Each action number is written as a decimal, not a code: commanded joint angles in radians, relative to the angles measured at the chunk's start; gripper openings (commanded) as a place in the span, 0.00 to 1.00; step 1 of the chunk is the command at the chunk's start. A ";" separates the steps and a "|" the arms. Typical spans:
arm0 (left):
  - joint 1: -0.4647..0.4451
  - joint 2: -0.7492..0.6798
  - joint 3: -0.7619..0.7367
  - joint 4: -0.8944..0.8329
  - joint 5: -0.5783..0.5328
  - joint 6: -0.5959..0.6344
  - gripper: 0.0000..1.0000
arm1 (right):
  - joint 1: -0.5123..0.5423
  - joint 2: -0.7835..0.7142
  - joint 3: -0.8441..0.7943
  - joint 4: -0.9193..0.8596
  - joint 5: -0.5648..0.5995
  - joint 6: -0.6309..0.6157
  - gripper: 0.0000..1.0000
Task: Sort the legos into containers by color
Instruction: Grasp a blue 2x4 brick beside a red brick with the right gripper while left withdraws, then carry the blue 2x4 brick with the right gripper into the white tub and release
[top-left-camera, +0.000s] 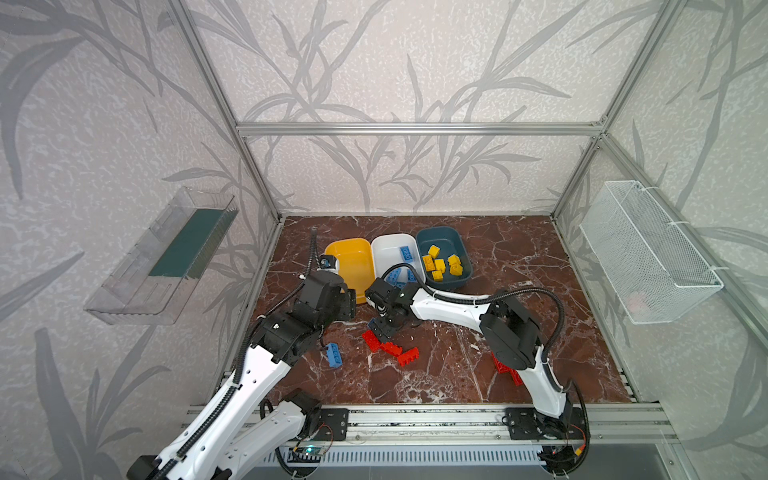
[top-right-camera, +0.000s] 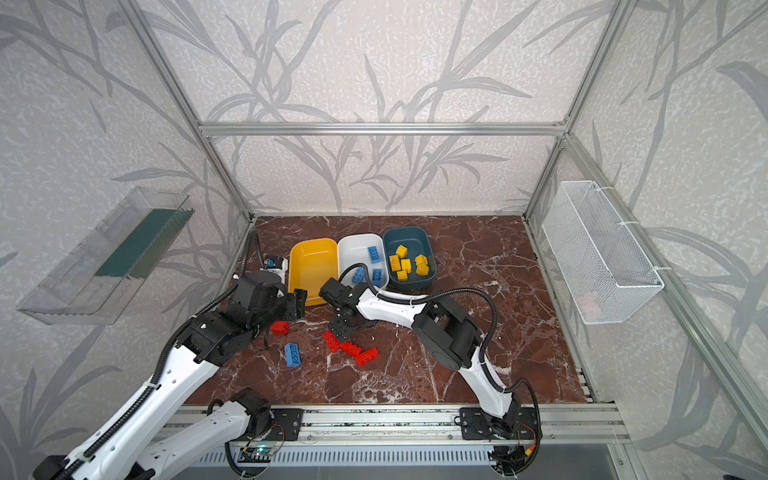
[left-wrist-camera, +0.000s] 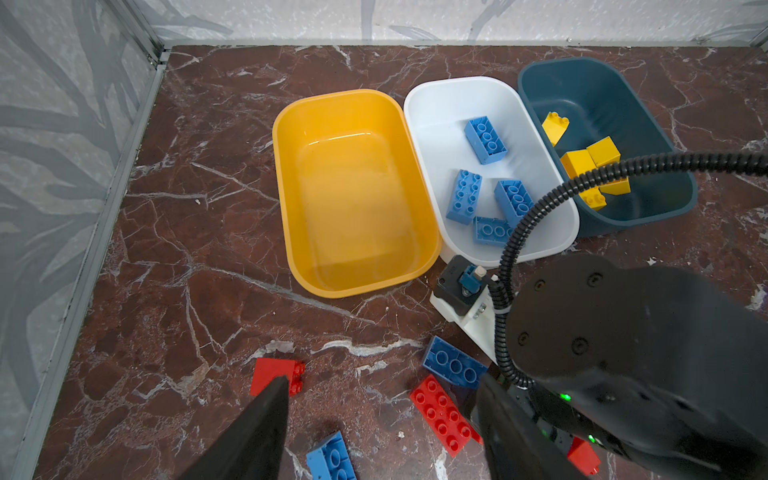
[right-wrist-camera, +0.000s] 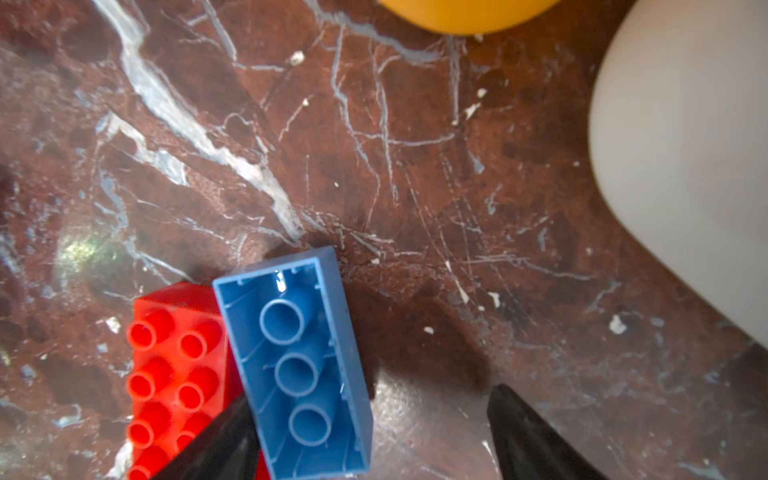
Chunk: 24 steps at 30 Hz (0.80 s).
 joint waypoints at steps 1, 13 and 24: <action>0.009 0.011 0.003 0.006 -0.011 0.012 0.72 | 0.030 0.029 0.043 -0.033 0.014 -0.026 0.80; 0.017 0.025 0.004 0.008 0.014 0.006 0.72 | 0.046 0.079 0.099 -0.046 -0.051 -0.073 0.47; 0.025 0.028 0.000 0.009 0.015 0.003 0.72 | 0.046 0.027 0.095 -0.041 -0.046 -0.071 0.21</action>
